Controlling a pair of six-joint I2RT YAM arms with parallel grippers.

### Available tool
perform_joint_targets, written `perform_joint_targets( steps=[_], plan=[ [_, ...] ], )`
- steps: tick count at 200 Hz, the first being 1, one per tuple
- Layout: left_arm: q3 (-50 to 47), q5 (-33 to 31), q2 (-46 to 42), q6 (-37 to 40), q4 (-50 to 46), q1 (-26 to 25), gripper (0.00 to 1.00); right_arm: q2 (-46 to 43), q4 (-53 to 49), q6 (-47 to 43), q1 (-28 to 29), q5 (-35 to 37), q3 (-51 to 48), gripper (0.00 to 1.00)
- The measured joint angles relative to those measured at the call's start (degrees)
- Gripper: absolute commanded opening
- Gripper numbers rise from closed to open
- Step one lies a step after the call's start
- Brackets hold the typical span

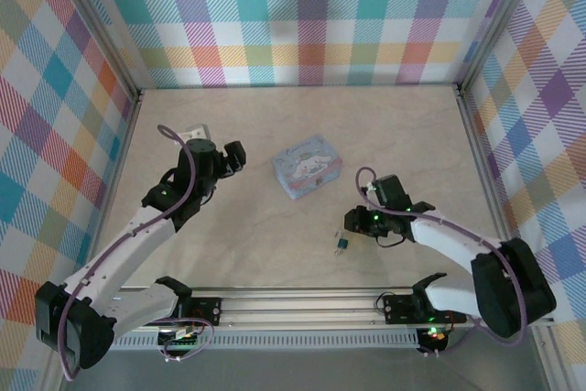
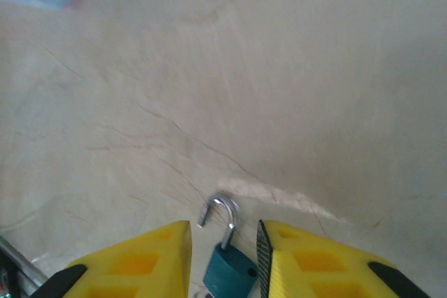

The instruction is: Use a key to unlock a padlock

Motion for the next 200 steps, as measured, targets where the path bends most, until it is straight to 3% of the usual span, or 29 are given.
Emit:
perform_joint_targets(
  steps=[64, 108, 163, 200],
  plan=[
    [2.4, -5.79, -0.76, 5.18, 0.61, 0.33, 0.95, -11.17, -3.41, -9.09, -4.61, 12.98, 8.07, 0.75],
    [-2.67, -11.5, -3.45, 8.63, 5.29, 2.45, 0.96, -13.9, 0.81, -16.09, -10.34, 22.14, 7.41, 1.0],
    [-11.15, -16.22, -0.7, 10.36, 13.64, 8.41, 0.98, -13.88, 15.02, -22.47, -18.62, 28.02, -4.66, 1.0],
    [-14.29, -14.58, 3.13, 11.72, 16.87, 10.73, 0.98, -8.98, 27.17, -24.57, -21.62, 27.43, -9.81, 1.0]
  ],
)
